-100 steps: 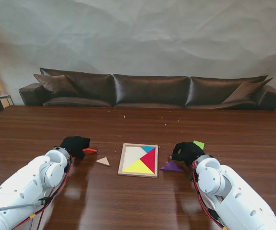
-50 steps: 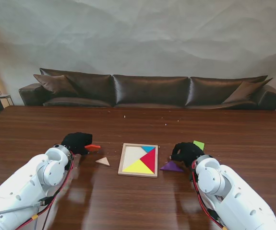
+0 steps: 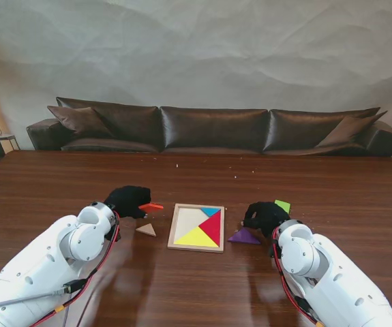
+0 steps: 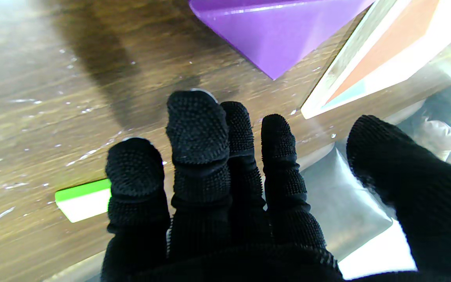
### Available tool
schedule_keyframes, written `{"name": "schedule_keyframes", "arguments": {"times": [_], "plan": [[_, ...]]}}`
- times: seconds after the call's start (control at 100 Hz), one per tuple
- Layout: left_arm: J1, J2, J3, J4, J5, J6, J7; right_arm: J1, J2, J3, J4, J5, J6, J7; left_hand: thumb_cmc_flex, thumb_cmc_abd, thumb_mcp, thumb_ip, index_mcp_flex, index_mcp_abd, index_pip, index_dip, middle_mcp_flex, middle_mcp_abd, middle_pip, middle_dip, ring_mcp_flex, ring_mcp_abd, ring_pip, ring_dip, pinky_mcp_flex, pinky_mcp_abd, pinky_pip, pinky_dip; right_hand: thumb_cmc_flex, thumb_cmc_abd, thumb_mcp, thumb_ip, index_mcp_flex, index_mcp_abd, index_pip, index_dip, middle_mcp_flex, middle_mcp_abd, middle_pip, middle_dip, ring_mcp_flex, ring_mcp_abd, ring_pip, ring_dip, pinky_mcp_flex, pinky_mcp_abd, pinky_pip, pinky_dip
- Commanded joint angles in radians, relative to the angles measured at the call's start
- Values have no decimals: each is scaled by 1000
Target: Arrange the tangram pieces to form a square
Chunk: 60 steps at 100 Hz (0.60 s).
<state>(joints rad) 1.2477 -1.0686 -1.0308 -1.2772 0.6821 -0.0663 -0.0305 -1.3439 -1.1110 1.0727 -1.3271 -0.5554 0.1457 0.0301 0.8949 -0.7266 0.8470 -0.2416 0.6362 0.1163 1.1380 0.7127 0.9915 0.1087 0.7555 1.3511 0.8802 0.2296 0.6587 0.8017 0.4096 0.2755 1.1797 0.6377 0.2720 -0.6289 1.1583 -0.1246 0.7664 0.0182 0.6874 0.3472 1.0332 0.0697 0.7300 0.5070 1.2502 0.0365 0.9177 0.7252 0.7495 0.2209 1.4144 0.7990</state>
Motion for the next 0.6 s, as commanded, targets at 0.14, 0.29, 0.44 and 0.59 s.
{"name": "schedule_keyframes", "arguments": {"times": [0.14,0.29,0.44,0.59], "plan": [[-12,-34,47,-22,-80,25,-36,4,-6,-3,-2,1,-2,5,65,90,12,42,-12,18,15,20,-24,-4,54,29,-6,6,40,6,-24,27,45,26,-24,33,-13,9,8,10,13,-4,20,10,6,-9,29,4,0,7,-3,-13,25,-7],[-26,-49,81,-14,-157,46,-42,4,-6,-4,-1,2,-5,5,72,103,-1,47,-17,32,7,23,-31,7,56,37,-16,15,60,3,-35,35,55,37,-23,32,-13,9,8,10,12,-4,19,10,6,-9,29,5,0,7,-3,-13,25,-7],[-43,-58,115,-5,-207,61,-54,4,-5,-2,-1,3,-6,6,71,133,-18,53,-30,47,-1,28,-46,17,55,47,-31,20,83,-9,-45,36,68,51,-23,33,-13,9,7,10,12,-4,19,9,6,-9,29,5,0,7,-3,-13,25,-7],[-57,-69,142,0,-275,90,-71,4,-6,-2,2,3,-8,3,90,177,-57,62,-51,77,-14,35,-74,40,59,69,-57,40,130,-9,-66,38,94,82,-24,33,-13,9,7,11,12,-5,20,9,7,-9,29,6,0,7,-3,-13,25,-7]]}}
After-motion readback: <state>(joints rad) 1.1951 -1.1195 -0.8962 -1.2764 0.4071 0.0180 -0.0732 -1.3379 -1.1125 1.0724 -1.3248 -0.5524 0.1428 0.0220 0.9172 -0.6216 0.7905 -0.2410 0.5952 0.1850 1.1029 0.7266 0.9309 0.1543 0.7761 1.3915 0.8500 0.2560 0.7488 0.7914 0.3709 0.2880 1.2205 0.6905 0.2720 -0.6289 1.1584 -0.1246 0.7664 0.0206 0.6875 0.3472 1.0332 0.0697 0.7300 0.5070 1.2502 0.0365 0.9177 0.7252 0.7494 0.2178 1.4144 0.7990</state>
